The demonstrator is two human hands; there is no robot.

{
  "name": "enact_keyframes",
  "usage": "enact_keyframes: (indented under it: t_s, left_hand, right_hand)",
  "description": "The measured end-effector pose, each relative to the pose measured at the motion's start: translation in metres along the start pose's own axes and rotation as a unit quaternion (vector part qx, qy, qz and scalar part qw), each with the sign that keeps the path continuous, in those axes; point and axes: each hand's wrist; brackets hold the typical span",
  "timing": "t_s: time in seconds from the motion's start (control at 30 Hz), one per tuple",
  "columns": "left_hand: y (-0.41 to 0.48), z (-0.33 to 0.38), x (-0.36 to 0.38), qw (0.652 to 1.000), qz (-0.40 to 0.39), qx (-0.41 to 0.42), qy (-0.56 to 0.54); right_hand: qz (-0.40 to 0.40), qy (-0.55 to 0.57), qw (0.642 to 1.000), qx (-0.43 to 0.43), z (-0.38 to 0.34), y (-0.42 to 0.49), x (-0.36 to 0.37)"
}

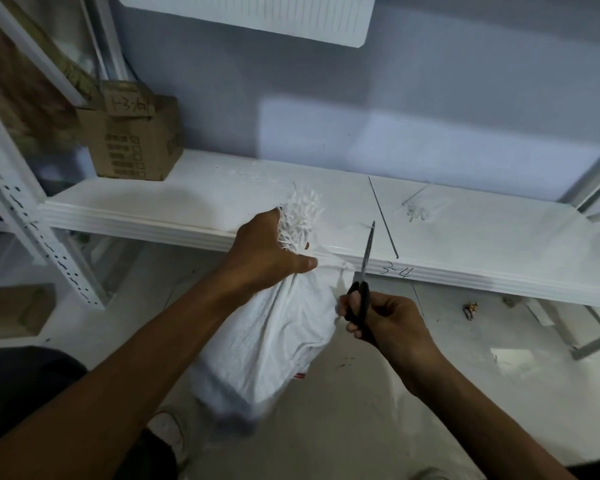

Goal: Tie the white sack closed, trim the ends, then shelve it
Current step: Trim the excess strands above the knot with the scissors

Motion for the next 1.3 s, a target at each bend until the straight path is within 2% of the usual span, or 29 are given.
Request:
enact_keyframes:
  t_s: [0.2,0.4,0.57,0.73,0.87,0.9,0.97,1.0,1.07,1.2,1.23,1.3]
  left_hand:
    - [-0.003,-0.002,0.006,0.991,-0.024,0.055,0.121]
    - [0.002,-0.007,0.001,0.997,-0.015,0.007,0.071]
    - [0.003,-0.006,0.002,0.999,0.009,0.009,0.041]
    - [0.006,-0.010,0.003,0.999,0.028,-0.001,0.028]
    - [0.008,-0.011,0.001,0.999,0.034,-0.011,0.013]
    - [0.008,-0.011,0.001,0.999,0.038,-0.011,0.013]
    - [0.009,-0.012,0.000,0.999,0.048,-0.013,0.018]
    - [0.009,-0.012,0.000,0.998,0.051,-0.016,0.016]
    - [0.010,-0.012,0.001,0.998,0.054,-0.020,0.010]
    - [0.007,-0.005,0.003,0.997,0.062,-0.036,-0.005]
    - [0.006,-0.003,0.003,0.997,0.063,-0.041,-0.013]
    - [0.004,0.000,0.002,0.996,0.061,-0.053,-0.025]
  right_hand:
    - [0.018,-0.057,0.998,-0.012,0.003,0.003,-0.003]
    - [0.121,0.004,0.993,0.009,-0.003,0.011,-0.018]
    - [0.154,0.045,0.987,0.013,-0.005,0.010,-0.022]
    - [0.084,0.070,0.994,-0.001,-0.010,0.001,-0.017]
    - [0.020,0.161,0.981,0.109,-0.012,-0.001,-0.014]
    - [-0.009,0.216,0.965,0.150,-0.012,-0.002,-0.016]
    - [-0.061,0.368,0.900,0.225,-0.009,-0.006,-0.020]
    - [-0.069,0.432,0.864,0.247,-0.008,-0.008,-0.023]
    - [-0.046,0.487,0.833,0.257,-0.004,-0.009,-0.028]
    - [0.035,0.483,0.834,0.266,-0.002,-0.009,-0.034]
    - [0.034,0.468,0.842,0.267,-0.003,-0.011,-0.035]
    - [-0.016,0.422,0.871,0.252,-0.007,-0.017,-0.031]
Point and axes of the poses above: each hand's wrist, its own y-axis towards the middle knuckle, its own x-axis out of the palm, z = x × y, and after that the axes turned 3 degrees about z, right-handed
